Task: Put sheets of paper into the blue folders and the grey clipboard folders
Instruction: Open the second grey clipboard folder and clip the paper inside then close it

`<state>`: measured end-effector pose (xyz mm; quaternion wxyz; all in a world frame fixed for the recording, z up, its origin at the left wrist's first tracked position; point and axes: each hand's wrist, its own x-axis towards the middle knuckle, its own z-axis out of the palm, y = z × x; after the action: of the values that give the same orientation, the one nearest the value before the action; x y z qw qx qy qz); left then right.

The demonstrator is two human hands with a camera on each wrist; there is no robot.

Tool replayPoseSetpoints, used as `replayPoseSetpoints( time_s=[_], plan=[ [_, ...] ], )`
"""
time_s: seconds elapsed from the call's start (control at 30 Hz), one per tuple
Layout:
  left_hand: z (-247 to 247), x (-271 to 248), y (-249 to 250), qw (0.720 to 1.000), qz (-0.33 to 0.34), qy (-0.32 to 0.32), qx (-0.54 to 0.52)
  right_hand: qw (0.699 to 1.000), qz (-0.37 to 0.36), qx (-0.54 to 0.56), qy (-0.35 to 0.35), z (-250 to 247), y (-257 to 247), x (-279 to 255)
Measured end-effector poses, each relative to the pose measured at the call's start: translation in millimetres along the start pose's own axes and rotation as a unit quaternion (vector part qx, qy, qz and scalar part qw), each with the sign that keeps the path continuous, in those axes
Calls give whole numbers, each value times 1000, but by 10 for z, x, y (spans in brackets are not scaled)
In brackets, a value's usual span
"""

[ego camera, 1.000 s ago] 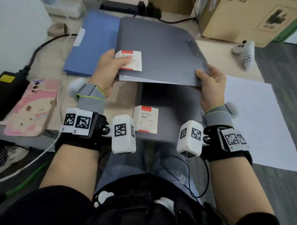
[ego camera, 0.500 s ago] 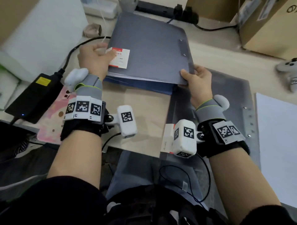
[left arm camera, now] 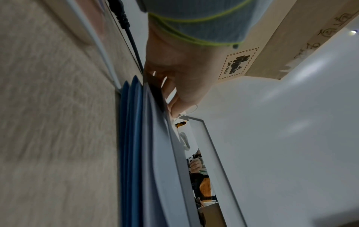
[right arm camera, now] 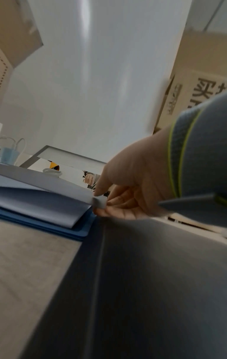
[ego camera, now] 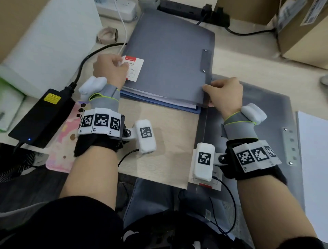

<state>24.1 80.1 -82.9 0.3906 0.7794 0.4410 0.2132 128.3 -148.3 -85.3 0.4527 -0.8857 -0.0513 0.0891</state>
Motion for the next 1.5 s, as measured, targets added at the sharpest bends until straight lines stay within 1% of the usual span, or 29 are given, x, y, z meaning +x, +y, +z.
replayPoseSetpoints(
  time_s=[0.07,0.27,0.37,0.43,0.47,0.6,0.67,0.8,0.9,1.03,1.17,1.27,1.37,1.47,1.5],
  plan=[
    [-8,-8,-7,1000,-6,-4,15,1000,-8,-28,4,-48,-15,1],
    [-32,-102,37,997,-18,-6,79,1000,-9,-29,-3,-188,10,-46],
    [36,-262,102,995,3,10,101,999,-20,-23,-11,-282,38,-110],
    [119,-452,176,994,33,26,102,999,-32,-16,-15,-364,87,-185],
    [159,-532,200,994,51,23,96,999,-38,-15,-15,-388,106,-218],
    [311,-886,352,988,134,-59,50,999,-40,-7,-13,-514,229,-352],
    [391,-1110,463,983,151,-97,28,999,-41,-9,-3,-605,325,-422],
    [540,-1412,563,970,136,-201,21,999,-43,-17,12,-751,446,-557],
    [644,-1624,549,961,123,-247,23,998,-33,-27,39,-929,610,-677],
    [732,-1810,488,960,111,-253,52,994,-10,-74,80,-1151,829,-816],
    [781,-1913,503,954,128,-259,80,987,28,-110,116,-1424,1060,-948],
    [790,-1933,520,955,128,-253,84,983,67,-125,117,-1571,1162,-1006],
    [805,-1997,555,959,126,-241,79,982,110,-95,119,-1678,1227,-1037],
    [813,-2011,559,961,127,-232,81,989,107,-45,88,-1746,1276,-1059],
    [821,-2023,561,961,127,-233,78,990,105,-29,89,-1791,1303,-1082]
  ],
)
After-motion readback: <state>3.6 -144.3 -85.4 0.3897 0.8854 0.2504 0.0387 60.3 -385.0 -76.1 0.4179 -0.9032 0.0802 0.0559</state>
